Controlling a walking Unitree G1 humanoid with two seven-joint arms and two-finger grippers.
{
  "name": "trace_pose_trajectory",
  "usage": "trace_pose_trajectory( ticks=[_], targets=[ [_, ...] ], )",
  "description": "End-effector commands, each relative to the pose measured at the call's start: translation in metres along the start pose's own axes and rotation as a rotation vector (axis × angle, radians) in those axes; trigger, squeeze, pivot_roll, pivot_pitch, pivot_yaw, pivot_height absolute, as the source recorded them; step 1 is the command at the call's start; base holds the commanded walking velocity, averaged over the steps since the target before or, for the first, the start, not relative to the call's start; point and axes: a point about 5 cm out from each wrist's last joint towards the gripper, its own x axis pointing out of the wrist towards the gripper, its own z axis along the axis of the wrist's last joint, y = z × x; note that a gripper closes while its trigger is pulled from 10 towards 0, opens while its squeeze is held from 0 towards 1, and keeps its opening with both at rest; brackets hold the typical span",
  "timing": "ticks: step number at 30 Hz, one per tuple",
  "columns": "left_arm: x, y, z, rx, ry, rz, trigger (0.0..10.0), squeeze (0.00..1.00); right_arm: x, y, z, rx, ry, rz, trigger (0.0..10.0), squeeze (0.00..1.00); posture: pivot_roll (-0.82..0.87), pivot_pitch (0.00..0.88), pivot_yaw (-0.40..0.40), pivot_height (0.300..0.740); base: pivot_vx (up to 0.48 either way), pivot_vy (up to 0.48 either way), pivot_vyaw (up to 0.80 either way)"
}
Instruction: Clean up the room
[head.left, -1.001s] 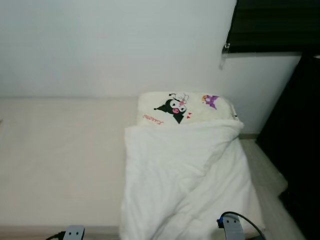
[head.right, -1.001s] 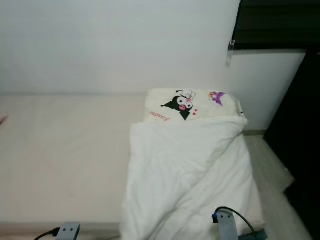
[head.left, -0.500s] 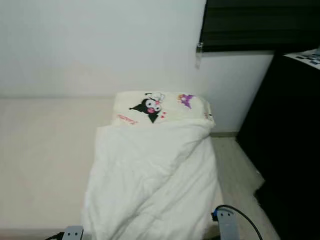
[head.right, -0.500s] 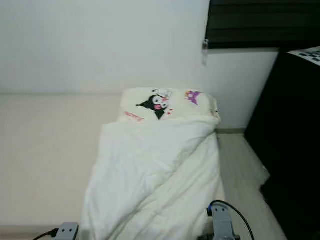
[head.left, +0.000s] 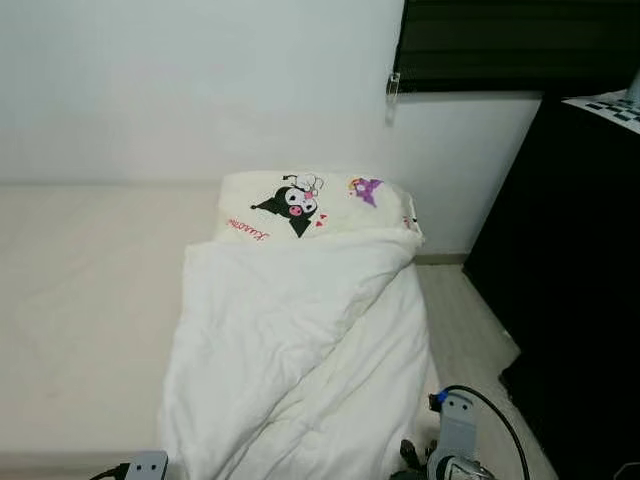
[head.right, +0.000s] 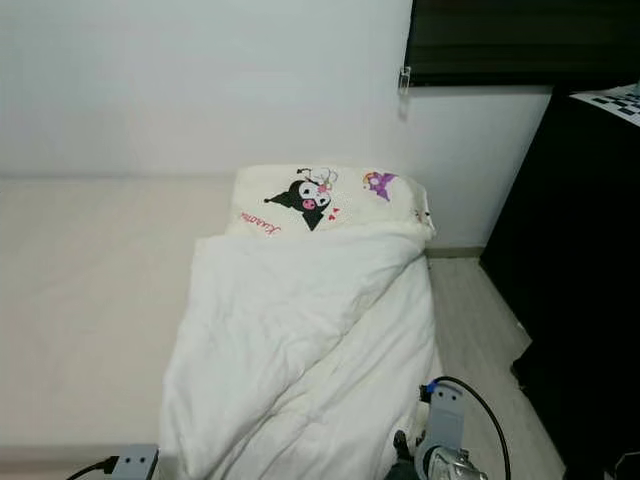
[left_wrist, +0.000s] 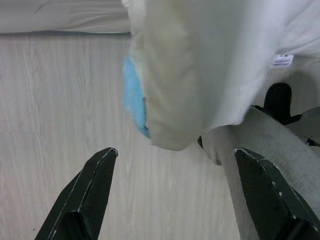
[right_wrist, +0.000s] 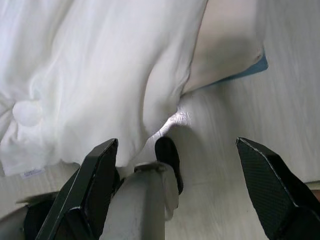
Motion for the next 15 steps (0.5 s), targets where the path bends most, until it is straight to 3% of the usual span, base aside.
trace_pose_trajectory(
  ticks=[1, 9, 15],
  targets=[
    [-0.001, 0.006, -0.002, 0.018, 0.005, 0.014, 10.0, 0.0, 0.0, -0.002, -0.003, 0.006, 0.013, -0.012, 10.0, 0.0, -0.14, 0.036, 0.014, 0.655, 0.0, 0.0, 0.0],
    [-0.001, 0.008, 0.0, 0.009, -0.036, 0.06, 10.0, 0.0, 0.0, -0.004, 0.008, -0.031, -0.048, -0.017, 10.0, 0.0, -0.13, 0.051, 0.022, 0.625, 0.0, 0.0, 0.0],
    [-0.002, 0.009, 0.003, -0.104, -0.113, 0.09, 10.0, 0.0, -0.002, -0.011, 0.023, -0.085, -0.105, -0.061, 10.0, 0.0, -0.12, 0.055, 0.023, 0.6, 0.0, 0.0, 0.0]
  ],
)
